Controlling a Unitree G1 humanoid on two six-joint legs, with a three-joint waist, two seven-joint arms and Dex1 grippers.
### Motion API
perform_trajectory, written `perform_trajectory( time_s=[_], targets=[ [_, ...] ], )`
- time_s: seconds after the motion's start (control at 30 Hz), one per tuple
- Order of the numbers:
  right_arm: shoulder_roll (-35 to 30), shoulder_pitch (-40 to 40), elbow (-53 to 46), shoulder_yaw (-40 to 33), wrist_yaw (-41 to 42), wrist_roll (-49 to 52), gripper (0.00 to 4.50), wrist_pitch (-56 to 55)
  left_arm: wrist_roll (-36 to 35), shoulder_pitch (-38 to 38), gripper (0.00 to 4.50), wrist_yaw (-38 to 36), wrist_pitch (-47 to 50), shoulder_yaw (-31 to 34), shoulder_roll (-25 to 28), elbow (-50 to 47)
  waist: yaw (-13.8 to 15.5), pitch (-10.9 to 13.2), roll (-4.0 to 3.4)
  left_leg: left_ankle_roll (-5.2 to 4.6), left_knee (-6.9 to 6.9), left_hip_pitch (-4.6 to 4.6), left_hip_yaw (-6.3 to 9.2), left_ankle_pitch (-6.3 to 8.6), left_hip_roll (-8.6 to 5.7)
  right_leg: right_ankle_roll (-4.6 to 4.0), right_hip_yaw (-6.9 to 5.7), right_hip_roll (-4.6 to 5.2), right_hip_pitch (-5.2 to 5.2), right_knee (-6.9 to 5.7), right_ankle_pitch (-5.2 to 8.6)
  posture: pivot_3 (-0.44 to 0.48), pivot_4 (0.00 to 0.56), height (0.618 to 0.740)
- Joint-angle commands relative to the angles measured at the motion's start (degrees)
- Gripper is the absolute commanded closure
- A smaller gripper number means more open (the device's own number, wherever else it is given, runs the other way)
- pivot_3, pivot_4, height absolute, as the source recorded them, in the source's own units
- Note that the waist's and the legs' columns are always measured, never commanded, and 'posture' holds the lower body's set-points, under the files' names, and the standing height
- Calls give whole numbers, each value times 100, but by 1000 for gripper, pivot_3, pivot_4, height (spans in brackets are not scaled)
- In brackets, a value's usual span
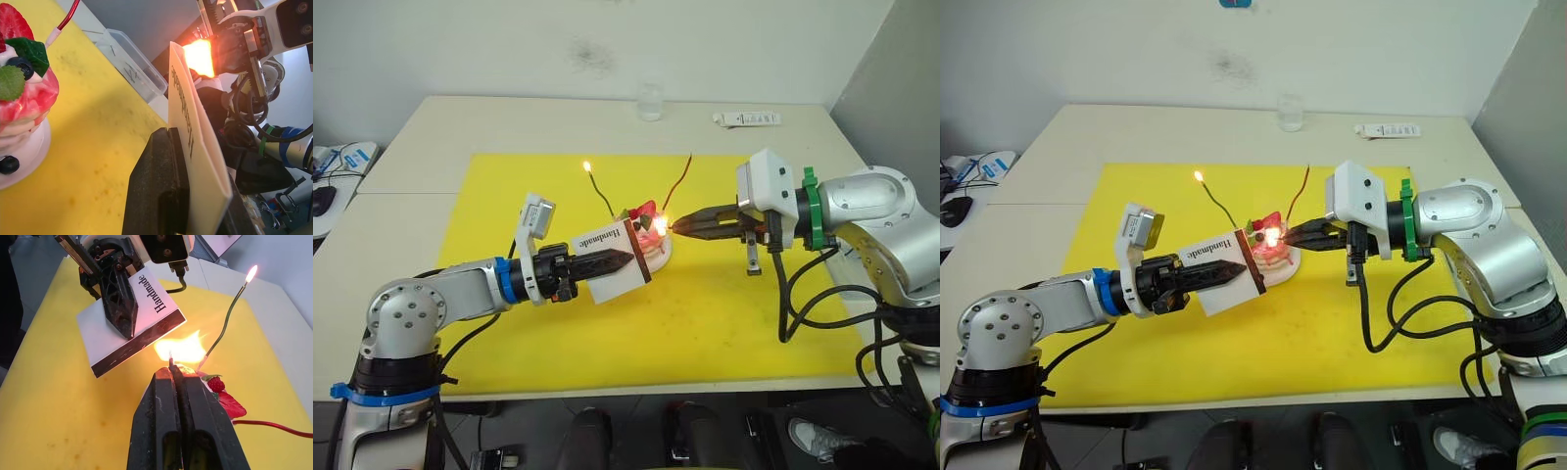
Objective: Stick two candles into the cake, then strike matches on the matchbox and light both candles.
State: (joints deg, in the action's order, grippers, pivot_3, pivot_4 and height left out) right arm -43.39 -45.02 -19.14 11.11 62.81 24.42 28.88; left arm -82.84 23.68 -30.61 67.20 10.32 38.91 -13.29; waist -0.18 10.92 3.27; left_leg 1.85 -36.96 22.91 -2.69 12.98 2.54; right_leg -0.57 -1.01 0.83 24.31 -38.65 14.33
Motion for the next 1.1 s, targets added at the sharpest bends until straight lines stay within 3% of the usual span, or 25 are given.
perform_trajectory(
  time_s=[0.03, 0.57, 1.1],
  targets=[
    [20, -135, 239, -265, -111, -187, 4469, -265, -50, 22, 4500, -51, 10, 85, 61, -108, 0, 0, 0, 0, -1, -2, 0, 0, -1, 0, 0, 0, -2, -3, 0, 0, 150, 740],
    [319, -37, 1173, -657, -1102, -980, 4469, -872, -172, -2, 4500, -21, -26, 159, 87, -262, -2, 0, 0, 0, -1, -6, 0, 0, -2, -3, 3, -1, -1, -11, -3, 0, 150, 740],
    [615, -217, 1592, -624, -1378, -1322, 4469, -1201, -156, -68, 4500, -106, -21, 133, 126, -339, -8, 1, -1, 0, -1, -6, -1, 0, -2, -3, 3, -1, -1, -12, -3, 0, 150, 740]
  ],
)
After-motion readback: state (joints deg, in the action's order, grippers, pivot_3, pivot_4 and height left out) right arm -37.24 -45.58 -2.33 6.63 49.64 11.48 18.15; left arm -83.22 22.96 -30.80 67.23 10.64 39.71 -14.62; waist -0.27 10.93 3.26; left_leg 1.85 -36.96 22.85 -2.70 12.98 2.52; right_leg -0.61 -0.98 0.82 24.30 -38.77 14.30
